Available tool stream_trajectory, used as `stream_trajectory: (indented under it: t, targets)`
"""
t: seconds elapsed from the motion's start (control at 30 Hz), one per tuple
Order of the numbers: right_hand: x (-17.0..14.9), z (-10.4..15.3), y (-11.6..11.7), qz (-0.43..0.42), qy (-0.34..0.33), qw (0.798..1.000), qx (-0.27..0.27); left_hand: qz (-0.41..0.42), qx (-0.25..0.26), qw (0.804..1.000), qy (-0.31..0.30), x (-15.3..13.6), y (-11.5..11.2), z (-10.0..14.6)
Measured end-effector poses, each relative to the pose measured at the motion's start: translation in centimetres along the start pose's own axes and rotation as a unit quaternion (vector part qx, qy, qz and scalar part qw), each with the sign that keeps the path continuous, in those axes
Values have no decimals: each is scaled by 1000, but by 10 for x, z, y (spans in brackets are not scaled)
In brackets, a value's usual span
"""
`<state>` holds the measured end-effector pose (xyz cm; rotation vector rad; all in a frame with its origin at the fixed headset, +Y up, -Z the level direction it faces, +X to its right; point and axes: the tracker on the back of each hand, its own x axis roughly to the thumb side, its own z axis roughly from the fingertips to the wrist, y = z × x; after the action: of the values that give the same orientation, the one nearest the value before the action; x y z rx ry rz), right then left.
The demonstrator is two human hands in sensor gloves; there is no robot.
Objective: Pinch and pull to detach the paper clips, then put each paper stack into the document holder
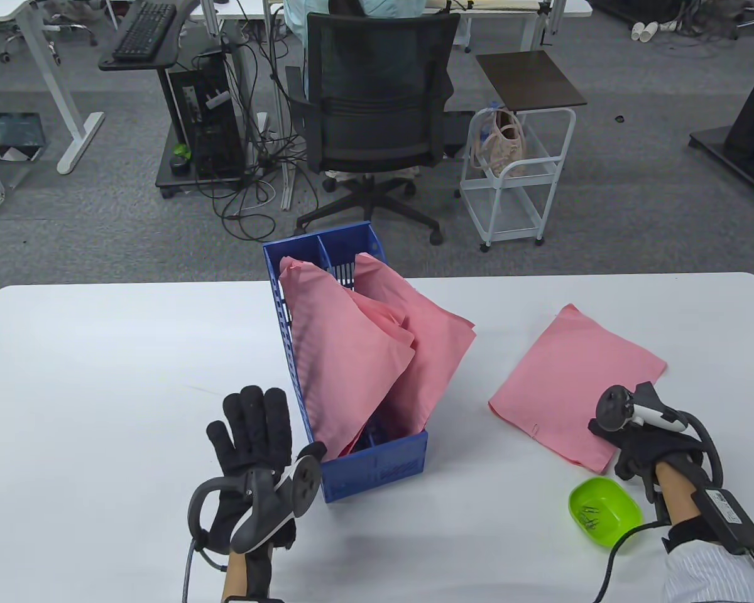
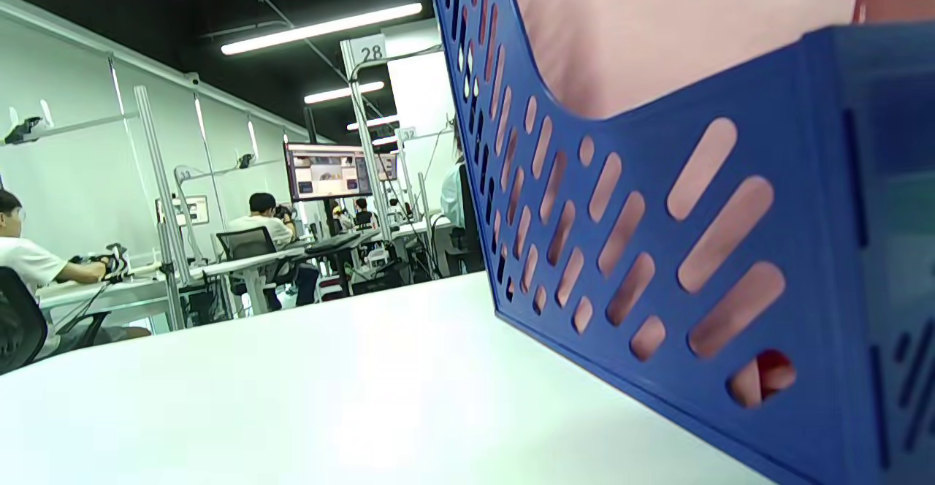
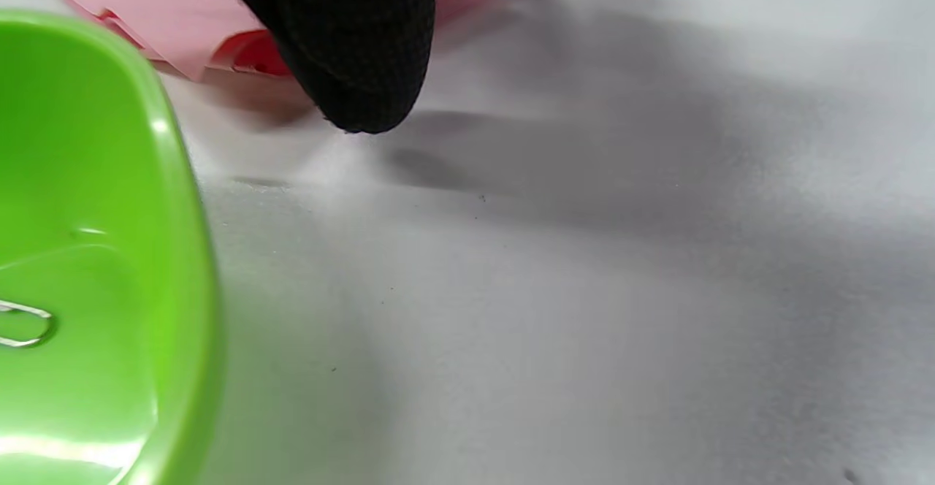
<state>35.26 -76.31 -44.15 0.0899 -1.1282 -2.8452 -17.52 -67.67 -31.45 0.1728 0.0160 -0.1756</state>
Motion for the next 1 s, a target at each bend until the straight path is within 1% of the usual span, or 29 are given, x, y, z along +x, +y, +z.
stream_trajectory:
  t: [0.07, 0.17, 0.27, 0.47, 0.53, 0.6, 0.67, 0.7, 0.87, 1.0]
  targets:
    - [0, -6, 2, -6, 4, 1000, 7, 4, -3, 1000, 0, -1, -2, 0]
    - [-3, -12, -1, -14, 12, 1000, -1, 3, -10, 1000, 0, 0, -5, 1]
    - [-4, -12, -1, 2, 25, 1000, -18, 0, -15, 1000, -1, 0, -7, 2]
    - [-4, -12, 2, -5, 30, 998, -58, -4, -23, 1000, -1, 1, -7, 3]
    - [-5, -12, 4, -23, 23, 997, -68, -10, -25, 1000, -1, 0, -8, 4]
    - [-8, -13, 6, -64, 15, 995, -77, -9, -28, 1000, 0, -1, -10, 4]
    - [-11, -13, 7, -75, 20, 993, -83, -5, -36, 999, 3, -3, -12, 4]
    - [-11, -14, 8, -76, 18, 994, -77, -4, -37, 999, 4, -4, -13, 4]
    - [-10, -15, 6, -70, 23, 993, -90, -5, -37, 999, 5, -4, -13, 4]
    - [-7, -11, 2, -31, 31, 995, -89, -1, -34, 999, 3, -3, -12, 4]
